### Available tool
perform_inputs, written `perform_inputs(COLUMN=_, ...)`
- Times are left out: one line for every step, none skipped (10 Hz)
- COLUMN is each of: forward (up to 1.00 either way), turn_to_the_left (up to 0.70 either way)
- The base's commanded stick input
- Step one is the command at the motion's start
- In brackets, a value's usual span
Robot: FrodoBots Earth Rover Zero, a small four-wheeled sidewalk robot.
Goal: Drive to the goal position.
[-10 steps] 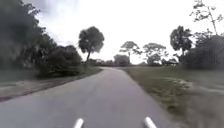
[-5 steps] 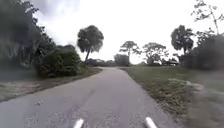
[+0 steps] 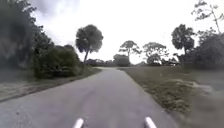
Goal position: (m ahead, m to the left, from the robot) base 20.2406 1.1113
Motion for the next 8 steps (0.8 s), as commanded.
perform_inputs(forward=0.85, turn_to_the_left=0.00)
perform_inputs(forward=0.85, turn_to_the_left=0.00)
perform_inputs(forward=0.85, turn_to_the_left=0.00)
perform_inputs(forward=0.85, turn_to_the_left=0.00)
perform_inputs(forward=0.85, turn_to_the_left=0.00)
perform_inputs(forward=0.85, turn_to_the_left=0.00)
perform_inputs(forward=0.85, turn_to_the_left=0.00)
perform_inputs(forward=0.85, turn_to_the_left=0.00)
